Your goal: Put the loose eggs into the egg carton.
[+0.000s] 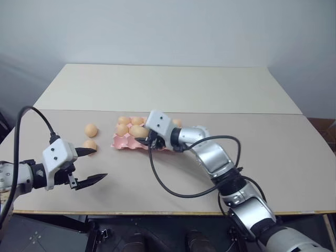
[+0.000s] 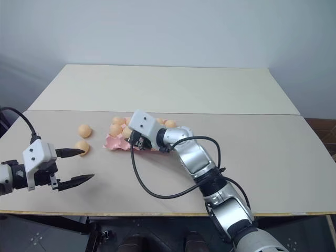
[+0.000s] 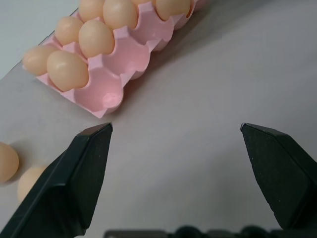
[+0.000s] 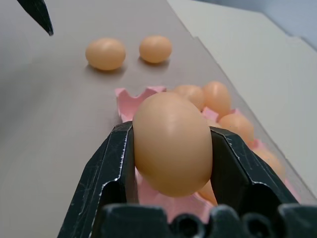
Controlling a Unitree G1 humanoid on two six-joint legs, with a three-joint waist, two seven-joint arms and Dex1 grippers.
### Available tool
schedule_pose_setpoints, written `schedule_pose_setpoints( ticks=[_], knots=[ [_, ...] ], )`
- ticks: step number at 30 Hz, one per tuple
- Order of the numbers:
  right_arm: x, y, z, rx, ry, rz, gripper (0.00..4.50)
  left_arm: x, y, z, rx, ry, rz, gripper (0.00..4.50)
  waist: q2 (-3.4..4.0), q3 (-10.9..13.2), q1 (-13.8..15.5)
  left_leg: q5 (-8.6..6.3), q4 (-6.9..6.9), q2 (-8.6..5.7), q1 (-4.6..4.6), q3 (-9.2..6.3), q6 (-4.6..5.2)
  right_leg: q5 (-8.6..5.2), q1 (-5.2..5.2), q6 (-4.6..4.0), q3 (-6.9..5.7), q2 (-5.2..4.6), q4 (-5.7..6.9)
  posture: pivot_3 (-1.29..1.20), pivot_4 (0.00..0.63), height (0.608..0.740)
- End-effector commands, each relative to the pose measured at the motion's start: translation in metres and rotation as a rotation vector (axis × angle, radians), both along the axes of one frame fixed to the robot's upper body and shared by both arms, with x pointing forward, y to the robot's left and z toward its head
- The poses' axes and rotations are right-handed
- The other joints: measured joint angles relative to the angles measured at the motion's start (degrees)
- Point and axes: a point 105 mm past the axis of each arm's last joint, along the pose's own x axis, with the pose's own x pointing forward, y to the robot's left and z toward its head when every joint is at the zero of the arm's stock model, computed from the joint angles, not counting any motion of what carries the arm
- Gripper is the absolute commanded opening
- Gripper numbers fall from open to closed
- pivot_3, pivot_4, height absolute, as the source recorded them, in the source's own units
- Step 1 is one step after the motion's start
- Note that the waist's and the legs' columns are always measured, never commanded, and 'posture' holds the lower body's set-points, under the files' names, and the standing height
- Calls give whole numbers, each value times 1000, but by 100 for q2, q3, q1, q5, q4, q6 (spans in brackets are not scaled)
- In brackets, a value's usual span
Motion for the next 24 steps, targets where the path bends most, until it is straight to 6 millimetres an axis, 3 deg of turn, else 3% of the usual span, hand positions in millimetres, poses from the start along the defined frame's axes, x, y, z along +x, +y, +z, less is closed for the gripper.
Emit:
schedule_pose_setpoints(
  ticks=[1, 7, 14, 20, 24],
  knots=[
    [0, 8, 12, 33, -64, 14, 1942, -3, 0, 11, 19, -54, 1, 4500, 0, 0, -9, 0, -1, 0, 0, 0, 0, 0, 0, 0, 0, 0, 0, 0, 150, 740],
    [4, 16, 5, 25, -70, 19, 1942, -6, 2, 13, 23, -56, 11, 4500, 0, 0, -23, 0, -4, 1, 3, 0, -1, 0, 0, -1, 0, 1, 1, 0, 150, 740],
    [7, 16, 3, 19, -101, 3, 4243, -5, 1, 13, 23, -59, 10, 4500, 1, 0, -78, 1, -8, 1, 3, 0, -2, 0, -1, -1, 0, 0, 0, 0, 150, 740],
    [6, 7, 9, 18, -136, -7, 4243, -2, 0, 12, 21, -62, 7, 4500, 1, 0, -112, 1, -9, 1, 2, -1, -2, 0, -1, -1, 0, 0, 0, 0, 150, 740],
    [-13, -15, 14, -8, -172, 35, 4243, 0, -1, 13, 20, -67, 9, 4500, 0, 0, -99, 1, -12, 0, -1, -3, -2, 0, -2, -1, -1, -3, -3, 0, 150, 740]
  ],
)
